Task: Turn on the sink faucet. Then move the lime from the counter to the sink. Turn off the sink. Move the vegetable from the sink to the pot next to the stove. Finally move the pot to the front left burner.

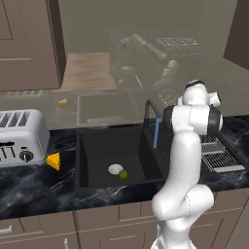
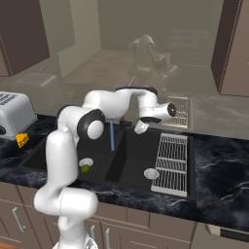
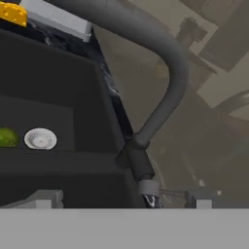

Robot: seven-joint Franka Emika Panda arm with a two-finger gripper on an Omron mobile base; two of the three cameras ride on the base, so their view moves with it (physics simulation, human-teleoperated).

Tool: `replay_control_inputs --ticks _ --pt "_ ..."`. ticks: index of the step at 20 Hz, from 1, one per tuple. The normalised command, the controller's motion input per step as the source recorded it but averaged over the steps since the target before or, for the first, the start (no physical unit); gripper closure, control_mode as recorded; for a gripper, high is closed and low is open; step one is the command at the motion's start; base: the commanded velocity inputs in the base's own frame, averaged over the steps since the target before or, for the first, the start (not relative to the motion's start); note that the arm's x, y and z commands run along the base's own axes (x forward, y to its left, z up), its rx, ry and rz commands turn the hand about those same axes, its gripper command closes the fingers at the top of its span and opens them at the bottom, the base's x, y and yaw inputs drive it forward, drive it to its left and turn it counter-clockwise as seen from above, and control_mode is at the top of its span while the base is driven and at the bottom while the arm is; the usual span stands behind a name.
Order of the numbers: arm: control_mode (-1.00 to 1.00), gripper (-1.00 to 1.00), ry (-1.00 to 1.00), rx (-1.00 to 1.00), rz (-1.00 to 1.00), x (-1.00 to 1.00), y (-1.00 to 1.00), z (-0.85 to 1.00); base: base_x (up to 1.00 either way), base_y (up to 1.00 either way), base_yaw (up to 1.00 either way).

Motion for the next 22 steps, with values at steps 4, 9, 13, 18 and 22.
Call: replay_control_inputs --ticks 4,9,13,18,22 --pt "-1.0 -1.0 0.13 0.04 0.0 0.31 0.0 -0.35 0.0 0.0 0.0" --pt "-1.0 -1.0 0.12 0.07 -0.02 0.37 0.01 -0.21 0.0 0.0 0.0" --pt "-1.0 -1.0 0.11 0.09 -0.04 0.36 0.07 -0.16 0.0 0.0 0.0" --pt "-1.0 -1.0 0.09 0.07 -0.04 0.27 0.16 -0.15 0.0 0.0 0.0" --pt "-1.0 -1.0 0.09 0.05 -0.05 0.24 0.18 -0.21 0.0 0.0 0.0"
